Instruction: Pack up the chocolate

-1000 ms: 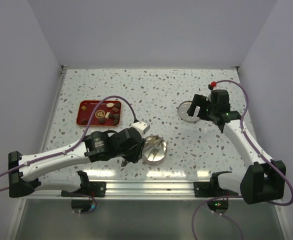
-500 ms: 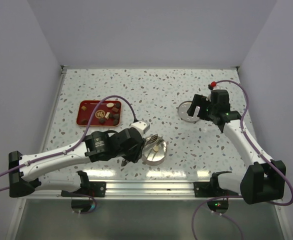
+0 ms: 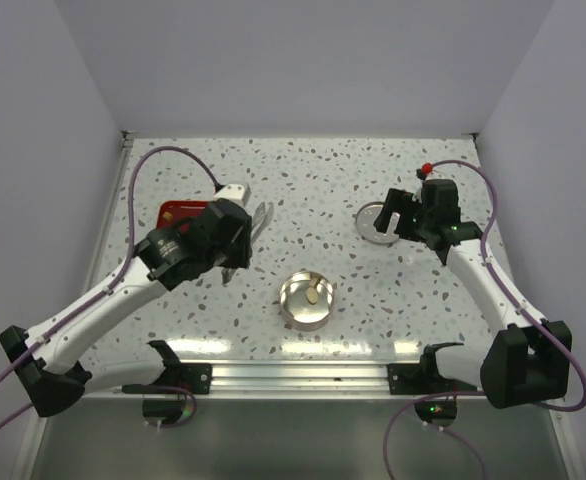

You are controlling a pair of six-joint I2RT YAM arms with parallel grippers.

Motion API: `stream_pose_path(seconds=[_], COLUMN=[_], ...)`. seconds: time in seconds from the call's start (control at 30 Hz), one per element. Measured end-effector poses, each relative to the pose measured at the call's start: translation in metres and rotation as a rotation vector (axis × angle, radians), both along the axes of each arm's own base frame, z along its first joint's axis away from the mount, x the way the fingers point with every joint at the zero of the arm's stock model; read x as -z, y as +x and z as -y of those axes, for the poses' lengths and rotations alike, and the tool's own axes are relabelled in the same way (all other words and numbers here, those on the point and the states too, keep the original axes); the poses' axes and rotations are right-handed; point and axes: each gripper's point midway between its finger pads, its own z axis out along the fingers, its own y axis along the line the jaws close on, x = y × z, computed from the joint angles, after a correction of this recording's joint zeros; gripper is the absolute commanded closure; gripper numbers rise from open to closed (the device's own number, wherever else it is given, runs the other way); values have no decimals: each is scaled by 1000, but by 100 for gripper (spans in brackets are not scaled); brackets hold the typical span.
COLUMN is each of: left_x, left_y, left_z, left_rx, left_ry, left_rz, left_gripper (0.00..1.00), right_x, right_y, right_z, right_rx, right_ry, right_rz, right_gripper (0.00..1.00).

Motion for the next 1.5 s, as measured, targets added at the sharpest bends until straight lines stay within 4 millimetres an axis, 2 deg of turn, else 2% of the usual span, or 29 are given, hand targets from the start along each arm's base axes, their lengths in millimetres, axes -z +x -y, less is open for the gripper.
stream_pose_path(seconds=[0.07,0.17,0.3,0.43,0.9,1.3,1.5], left_x=[9,28,42,48,82,84,94], left_y=[22,37,37,32,13,16,17], left_z=[-30,-72,-112,-135,-139,-143,-144], left_rx=[-109,-229,-323,-372,-352,-370,-378], left_ry=[32,90,138,155,182,197,209], left_rz=[-8,-42,-72,-82,-179,-175,-202], left_gripper=[62,62,62,62,58,52,51], right_x=[0,0,0,0,5,5,5], right_y=[0,0,0,0,0,0,0], right_z=[0,0,0,0,-1,-1,-1], right_rx=[0,-1,-1,-1,-3,-3,-3], right_ry=[0,-1,-1,1,2,2,1], right_rz=[0,-1,0,1,-13,-13,-14], right_gripper=[4,4,4,4,4,3,4])
